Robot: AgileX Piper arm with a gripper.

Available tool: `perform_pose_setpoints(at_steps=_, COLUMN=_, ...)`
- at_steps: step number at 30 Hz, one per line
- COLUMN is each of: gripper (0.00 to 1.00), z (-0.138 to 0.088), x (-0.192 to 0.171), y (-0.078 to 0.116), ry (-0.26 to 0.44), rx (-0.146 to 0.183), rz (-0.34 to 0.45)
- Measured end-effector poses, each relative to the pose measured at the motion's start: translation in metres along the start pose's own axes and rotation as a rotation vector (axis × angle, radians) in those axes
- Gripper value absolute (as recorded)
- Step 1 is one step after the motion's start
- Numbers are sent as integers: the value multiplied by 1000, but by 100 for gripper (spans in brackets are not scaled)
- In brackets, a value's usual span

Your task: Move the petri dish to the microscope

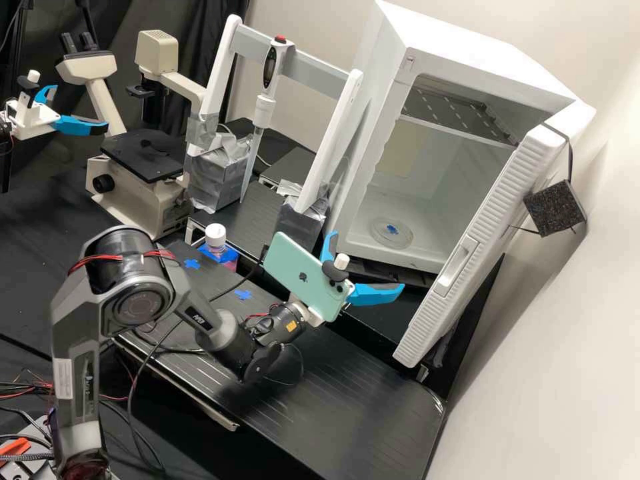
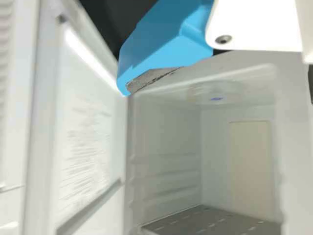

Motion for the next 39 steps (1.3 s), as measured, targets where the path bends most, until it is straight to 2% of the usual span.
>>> perform_pose_setpoints(at_steps=5, gripper=100, z=8, x=30, y=6, ry=52, rx=32, rz=-11)
perform_pose_setpoints(at_steps=10, gripper=100, z=15, x=64, y=7, ry=97, rx=47, rz=-89)
perform_pose_setpoints(at_steps=16, gripper=100, z=24, x=96, y=7, ry=75, rx=51, rz=-156)
perform_pose_setpoints(at_steps=22, gripper=100, z=30, x=122, y=8, ry=78, rx=16, rz=-193)
perform_pose_setpoints(at_steps=29, gripper=100, z=30, x=135, y=13, ry=79, rx=-31, rz=-204)
perform_pose_setpoints(at_steps=39, gripper=100, z=10, x=147, y=11, ry=138, rx=-49, rz=-200)
